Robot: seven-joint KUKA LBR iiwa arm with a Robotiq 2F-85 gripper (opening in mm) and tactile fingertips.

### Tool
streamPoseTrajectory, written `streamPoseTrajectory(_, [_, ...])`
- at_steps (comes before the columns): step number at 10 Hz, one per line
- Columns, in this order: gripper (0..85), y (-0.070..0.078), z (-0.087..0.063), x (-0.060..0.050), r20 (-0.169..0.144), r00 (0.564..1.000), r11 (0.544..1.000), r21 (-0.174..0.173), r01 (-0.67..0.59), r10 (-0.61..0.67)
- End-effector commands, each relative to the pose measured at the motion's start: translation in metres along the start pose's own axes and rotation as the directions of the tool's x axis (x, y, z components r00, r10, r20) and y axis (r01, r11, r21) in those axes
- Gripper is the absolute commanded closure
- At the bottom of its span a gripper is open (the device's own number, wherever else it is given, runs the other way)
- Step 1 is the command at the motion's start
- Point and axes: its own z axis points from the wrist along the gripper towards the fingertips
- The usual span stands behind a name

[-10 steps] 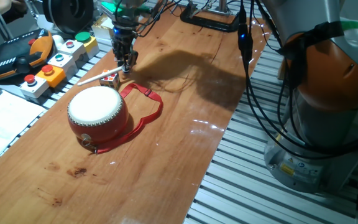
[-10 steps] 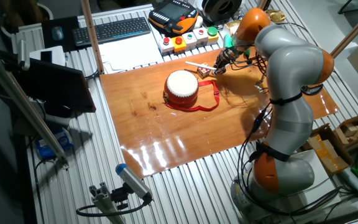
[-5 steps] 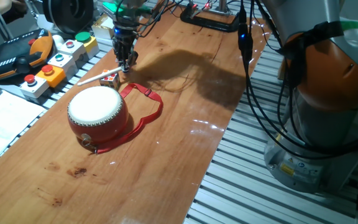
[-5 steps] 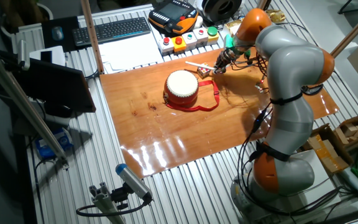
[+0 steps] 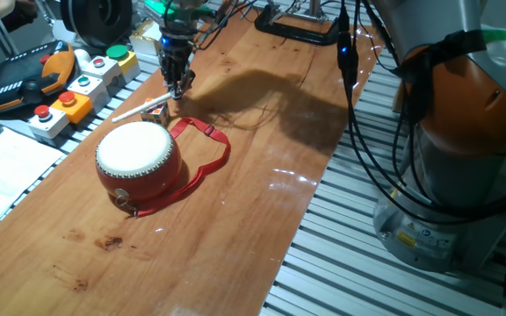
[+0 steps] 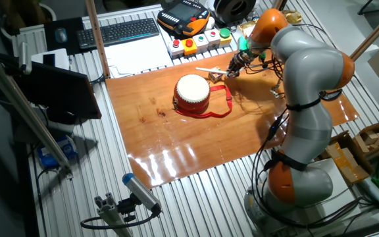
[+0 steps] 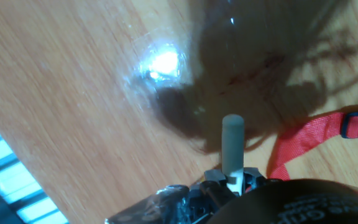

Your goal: Play the drum

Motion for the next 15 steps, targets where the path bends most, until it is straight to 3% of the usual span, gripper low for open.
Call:
streamPoseTrajectory(1, [84.3,-0.002,-0.006,0.002,0.003,1.000,1.000,0.001,0.007,-0.007])
streamPoseTrajectory(4, [84.3,-0.010,-0.026,0.008,-0.003,0.999,0.999,0.009,0.041,-0.041])
streamPoseTrajectory(11, [84.3,-0.039,-0.067,0.053,0.018,0.986,0.985,0.052,0.166,-0.167])
streamPoseTrajectory(12, [84.3,-0.044,-0.070,0.060,0.031,0.980,0.979,0.055,0.196,-0.197])
streamPoseTrajectory(14, [84.3,-0.053,-0.075,0.069,0.088,0.955,0.958,0.061,0.280,-0.285])
streamPoseTrajectory(15, [84.3,-0.055,-0.076,0.072,0.098,0.945,0.949,0.069,0.308,-0.313])
